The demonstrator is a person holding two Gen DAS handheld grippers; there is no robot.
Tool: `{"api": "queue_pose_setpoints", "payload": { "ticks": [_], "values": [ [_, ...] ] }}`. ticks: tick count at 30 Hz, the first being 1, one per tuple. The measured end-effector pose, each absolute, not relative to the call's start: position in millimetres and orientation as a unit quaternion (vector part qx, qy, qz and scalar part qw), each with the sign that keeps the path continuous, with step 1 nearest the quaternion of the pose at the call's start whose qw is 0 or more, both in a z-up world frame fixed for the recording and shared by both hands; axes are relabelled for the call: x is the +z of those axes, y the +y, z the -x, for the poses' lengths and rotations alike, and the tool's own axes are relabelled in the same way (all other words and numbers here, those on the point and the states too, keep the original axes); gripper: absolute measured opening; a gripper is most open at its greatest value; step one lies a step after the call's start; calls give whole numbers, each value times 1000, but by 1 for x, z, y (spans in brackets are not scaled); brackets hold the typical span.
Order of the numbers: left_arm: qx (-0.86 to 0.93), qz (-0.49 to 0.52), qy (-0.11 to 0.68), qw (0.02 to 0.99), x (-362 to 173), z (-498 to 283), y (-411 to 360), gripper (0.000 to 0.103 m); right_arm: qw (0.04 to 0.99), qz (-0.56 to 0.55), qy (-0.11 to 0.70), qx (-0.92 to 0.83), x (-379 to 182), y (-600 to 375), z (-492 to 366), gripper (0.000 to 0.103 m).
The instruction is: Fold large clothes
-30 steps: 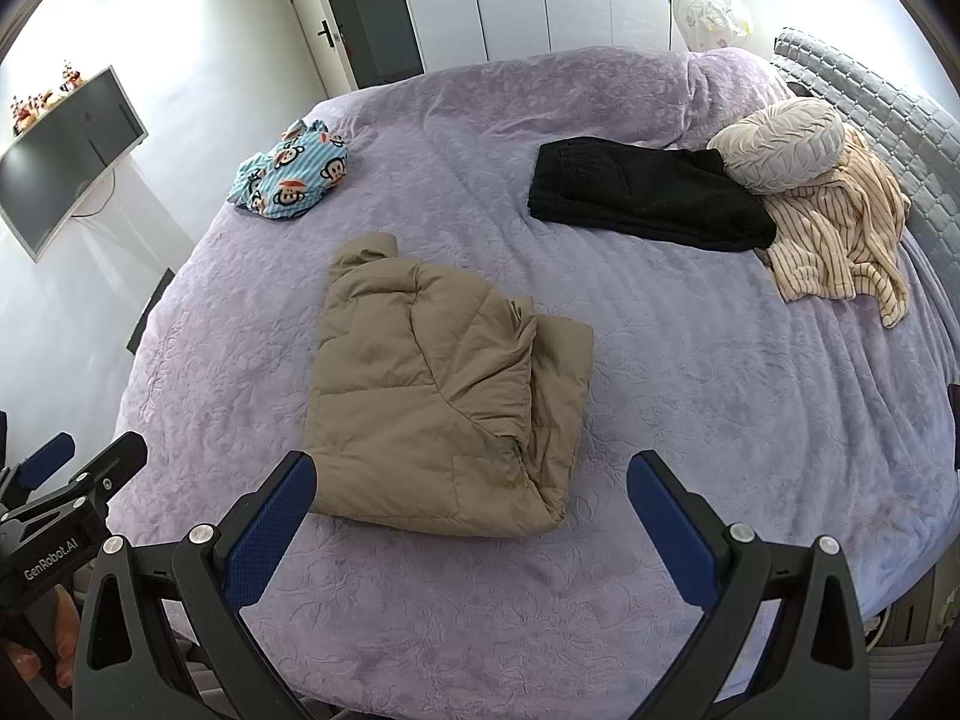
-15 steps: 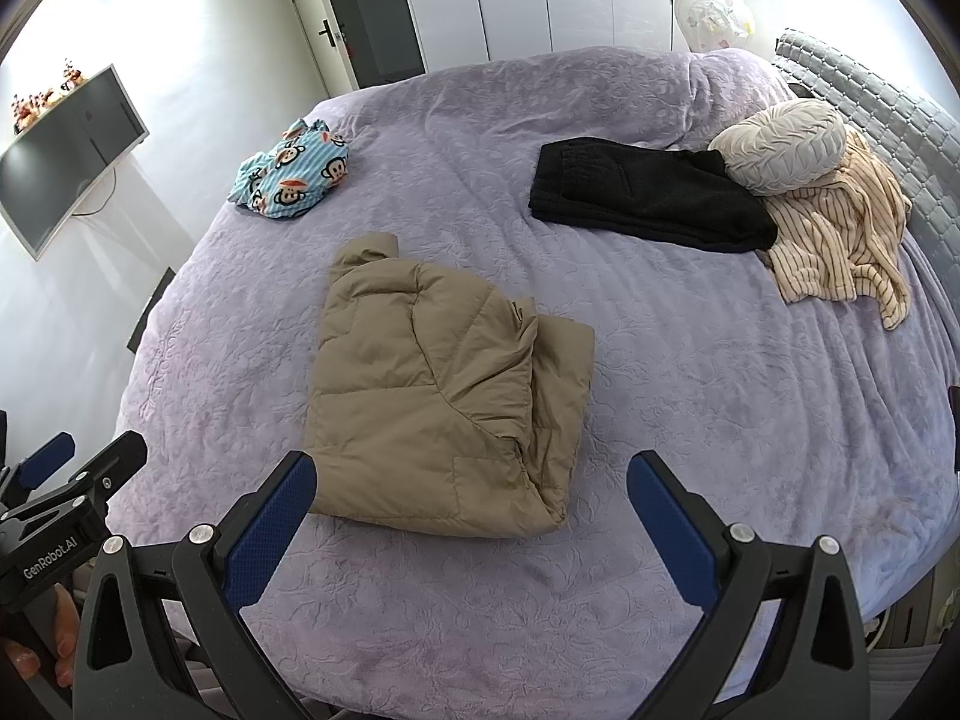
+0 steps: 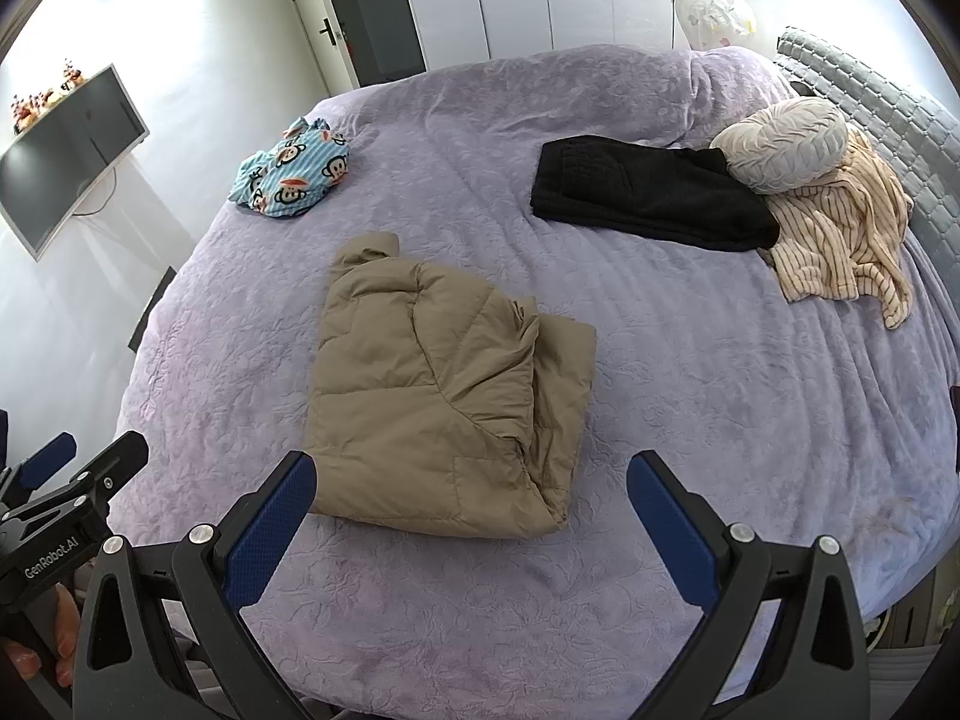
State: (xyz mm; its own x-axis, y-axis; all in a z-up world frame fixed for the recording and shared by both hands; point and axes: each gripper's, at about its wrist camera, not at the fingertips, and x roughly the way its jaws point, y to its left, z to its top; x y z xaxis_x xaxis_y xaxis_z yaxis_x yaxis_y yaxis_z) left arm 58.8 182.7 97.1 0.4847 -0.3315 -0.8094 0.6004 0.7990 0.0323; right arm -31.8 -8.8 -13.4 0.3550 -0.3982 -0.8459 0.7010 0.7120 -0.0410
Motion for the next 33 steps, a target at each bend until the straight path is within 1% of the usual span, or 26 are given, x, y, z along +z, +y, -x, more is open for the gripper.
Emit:
{"api": "queue_pose_setpoints", "payload": {
  "ticks": [33],
  "values": [
    [-268, -157, 430, 848, 94, -59, 187, 103, 806, -166, 456, -337, -13, -9, 29, 103]
  ]
}}
